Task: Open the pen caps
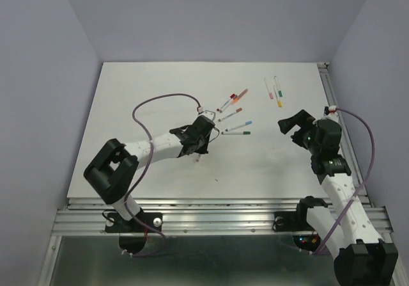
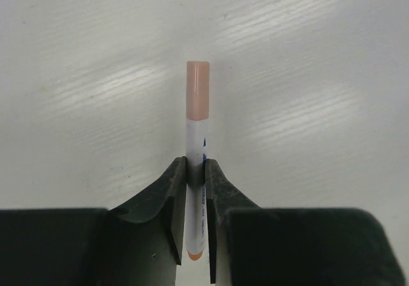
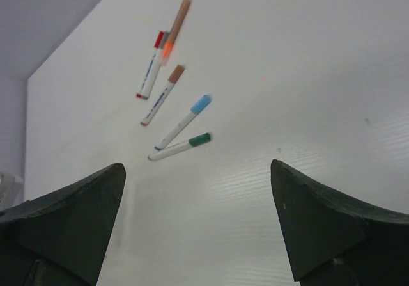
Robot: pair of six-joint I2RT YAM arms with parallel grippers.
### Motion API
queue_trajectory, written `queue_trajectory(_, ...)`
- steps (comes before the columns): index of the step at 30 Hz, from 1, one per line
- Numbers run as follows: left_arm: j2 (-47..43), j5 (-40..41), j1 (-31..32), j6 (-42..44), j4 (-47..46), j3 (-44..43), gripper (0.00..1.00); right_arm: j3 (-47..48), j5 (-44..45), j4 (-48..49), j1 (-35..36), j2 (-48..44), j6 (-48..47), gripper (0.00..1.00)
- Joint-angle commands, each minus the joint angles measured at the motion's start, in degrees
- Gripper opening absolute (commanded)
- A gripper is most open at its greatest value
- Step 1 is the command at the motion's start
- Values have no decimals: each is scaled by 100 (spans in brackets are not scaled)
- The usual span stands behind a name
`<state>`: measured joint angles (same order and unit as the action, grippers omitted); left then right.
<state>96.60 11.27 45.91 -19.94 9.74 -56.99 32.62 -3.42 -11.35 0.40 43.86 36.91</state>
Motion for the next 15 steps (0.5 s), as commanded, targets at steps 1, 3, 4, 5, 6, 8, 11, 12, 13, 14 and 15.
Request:
queue_trajectory(1,-1562,-221,146,-186,-901,556,0,-274,-2247,1544,-23,26,176,100)
queue_trajectory(3,-2202,-509,208,-133,-1558,811,0,-379,-3404,2222,-14,140,682,100)
queue_trajectory(4,-2389,-668,216,-115,-1797,1065,0,-527,-3628,3008,-14,228,913,100)
queue_trajectory(5,-2556,-870,225,-124,-2183,1189,0,-572,-3744,3295,186,246,1106,100)
queue_trajectory(6,-2810,-941,243,-159,-2361,1382,0,-512,-3580,3376,353,272,1117,100)
queue_trajectory(8,-3023,-1091,260,-263,-2651,1497,0,-117,-2819,2983,1149,360,629,100)
queue_trajectory(11,-3077,-1346,287,-352,-2749,1481,0,533,-1946,2279,2095,755,169,100)
queue_trajectory(12,-3094,-1529,296,-378,-2801,1463,0,657,-1682,2191,2513,878,-6,100)
queue_trajectory(13,-3112,-1618,322,-431,-2845,1454,0,762,-1636,2181,2648,1027,-43,100)
queue_trajectory(14,-3164,-1784,331,-449,-2985,1480,0,885,-1557,2225,2858,1229,-43,100)
queue_trajectory(15,-3208,-1829,348,-475,-3047,1533,0,921,-1408,2286,2947,1326,-26,100)
